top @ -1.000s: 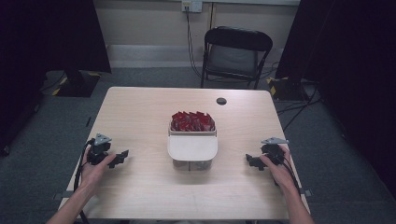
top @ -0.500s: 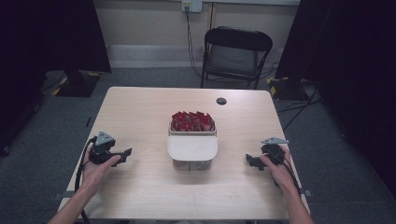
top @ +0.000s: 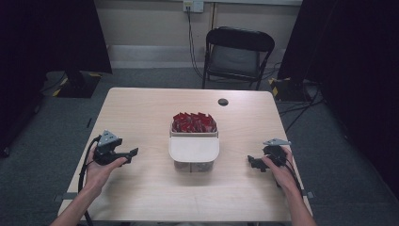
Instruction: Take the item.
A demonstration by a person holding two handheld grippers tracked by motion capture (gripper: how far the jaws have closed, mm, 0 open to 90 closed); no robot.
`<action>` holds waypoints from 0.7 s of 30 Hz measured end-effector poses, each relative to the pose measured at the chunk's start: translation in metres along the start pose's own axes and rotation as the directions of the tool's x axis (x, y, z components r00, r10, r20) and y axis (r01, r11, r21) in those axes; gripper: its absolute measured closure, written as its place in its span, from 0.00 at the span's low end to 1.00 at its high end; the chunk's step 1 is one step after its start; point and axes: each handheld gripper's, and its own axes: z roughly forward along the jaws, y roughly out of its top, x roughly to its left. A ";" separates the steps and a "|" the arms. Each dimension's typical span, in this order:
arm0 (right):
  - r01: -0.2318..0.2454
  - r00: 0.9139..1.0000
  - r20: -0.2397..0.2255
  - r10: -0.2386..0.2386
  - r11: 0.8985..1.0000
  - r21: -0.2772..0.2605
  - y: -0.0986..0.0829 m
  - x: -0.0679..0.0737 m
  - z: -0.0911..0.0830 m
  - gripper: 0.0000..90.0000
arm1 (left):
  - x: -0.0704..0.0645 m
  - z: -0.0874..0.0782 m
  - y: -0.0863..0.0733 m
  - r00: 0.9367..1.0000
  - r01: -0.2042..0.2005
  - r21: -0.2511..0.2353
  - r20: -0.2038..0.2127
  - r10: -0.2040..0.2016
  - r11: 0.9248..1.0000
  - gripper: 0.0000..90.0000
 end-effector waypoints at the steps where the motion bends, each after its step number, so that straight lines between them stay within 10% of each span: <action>1: 0.000 1.000 0.000 0.000 1.000 0.000 0.000 0.000 0.000 0.00 | -0.001 0.000 0.000 1.000 0.001 -0.001 0.002 -0.001 1.000 0.22; 7: 0.001 1.000 -0.001 -0.001 1.000 0.000 0.000 0.000 0.000 0.00 | -0.003 -0.003 0.009 0.999 0.018 -0.012 0.042 -0.017 1.000 0.22; 21: 0.001 1.000 -0.001 -0.001 1.000 0.000 0.000 0.000 0.000 0.00 | -0.035 -0.013 0.033 0.987 -0.124 -0.072 0.090 0.131 0.990 0.24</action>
